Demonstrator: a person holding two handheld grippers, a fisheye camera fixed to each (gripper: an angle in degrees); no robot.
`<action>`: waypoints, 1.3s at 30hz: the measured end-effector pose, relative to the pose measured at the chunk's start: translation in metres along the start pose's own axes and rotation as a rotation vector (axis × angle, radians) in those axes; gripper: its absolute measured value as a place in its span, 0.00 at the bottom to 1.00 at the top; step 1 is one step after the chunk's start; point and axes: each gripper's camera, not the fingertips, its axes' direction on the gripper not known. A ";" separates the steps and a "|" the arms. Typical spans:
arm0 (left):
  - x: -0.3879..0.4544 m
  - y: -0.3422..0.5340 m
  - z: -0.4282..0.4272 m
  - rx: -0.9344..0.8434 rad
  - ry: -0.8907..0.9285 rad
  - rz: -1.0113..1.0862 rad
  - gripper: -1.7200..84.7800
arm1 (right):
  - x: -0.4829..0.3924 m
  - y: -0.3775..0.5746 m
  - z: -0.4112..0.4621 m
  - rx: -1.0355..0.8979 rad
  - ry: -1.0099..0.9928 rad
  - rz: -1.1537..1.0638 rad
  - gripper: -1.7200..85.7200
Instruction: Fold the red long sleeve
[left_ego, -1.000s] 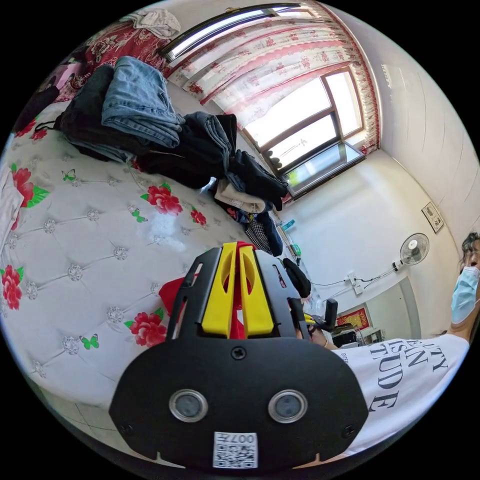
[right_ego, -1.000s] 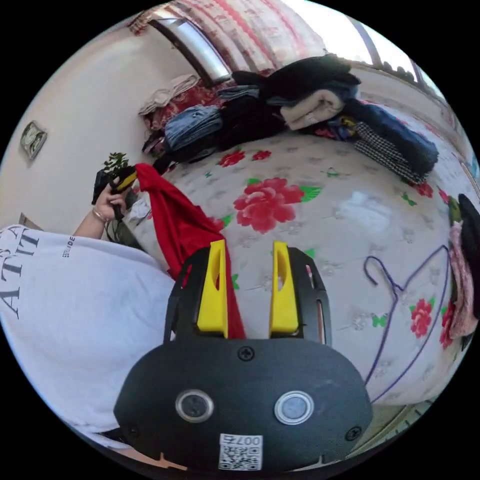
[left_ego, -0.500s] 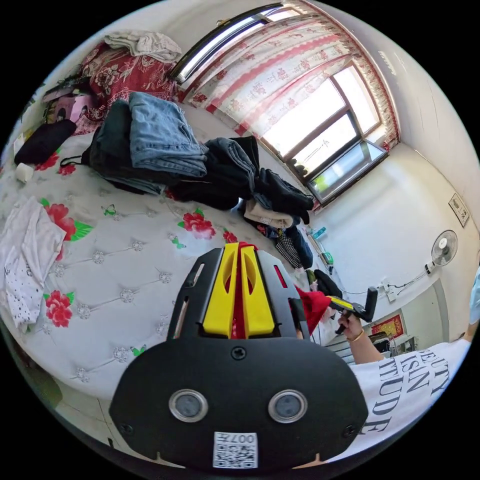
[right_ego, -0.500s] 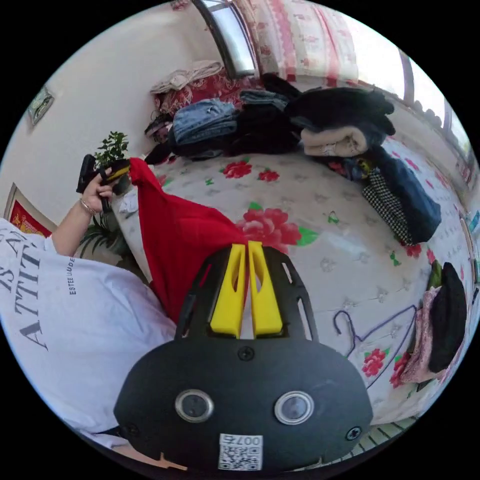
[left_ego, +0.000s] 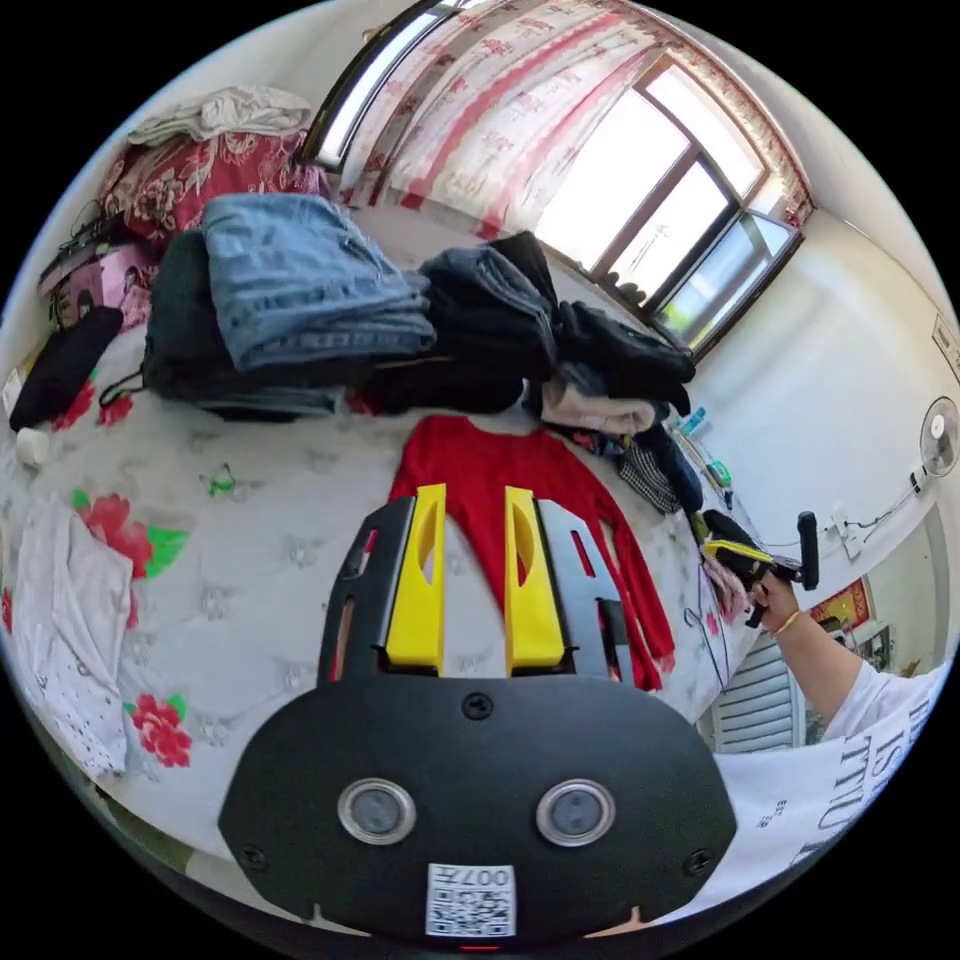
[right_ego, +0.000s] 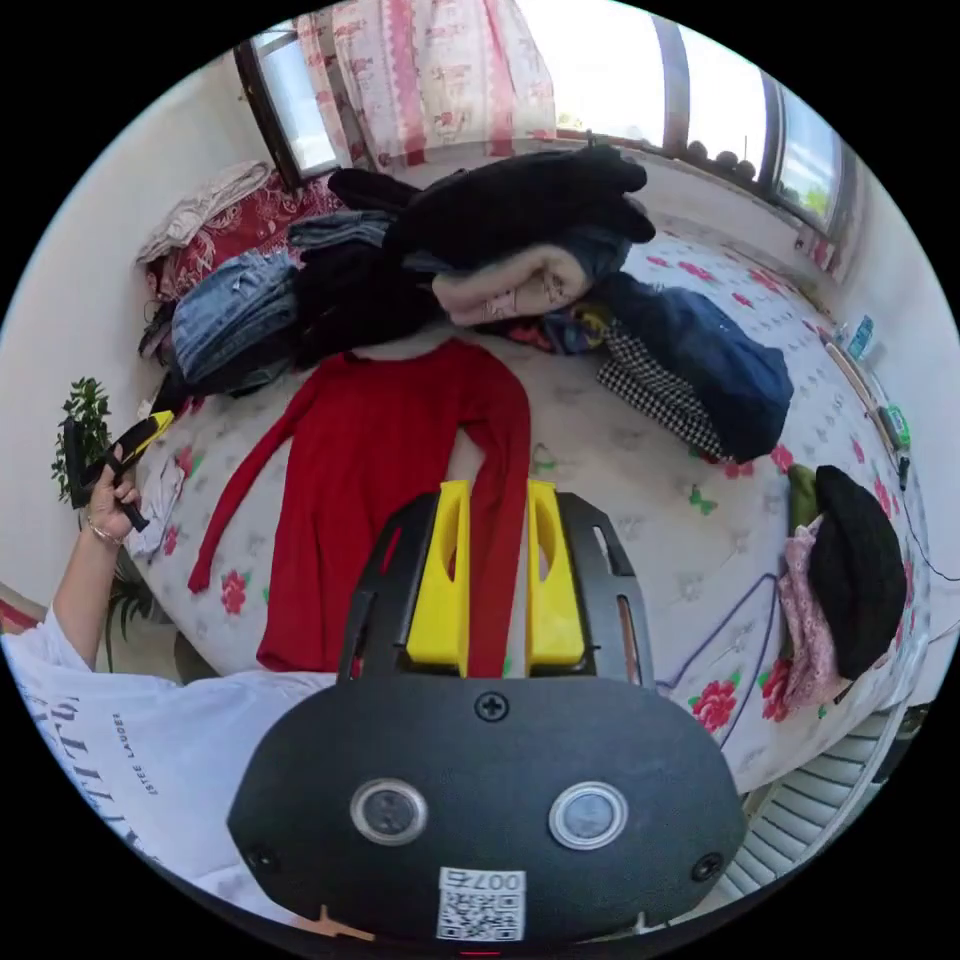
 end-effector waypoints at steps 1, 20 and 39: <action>-0.004 0.038 0.011 -0.073 0.022 -0.021 0.12 | -0.006 0.029 0.029 -0.090 -0.016 -0.003 0.09; 0.159 0.198 0.100 -0.444 0.095 0.416 0.13 | 0.064 0.134 -0.012 0.019 -0.017 0.189 0.07; 0.026 0.271 -0.024 -0.164 0.030 -0.101 0.01 | -0.002 0.247 0.015 -0.060 -0.315 -0.124 0.02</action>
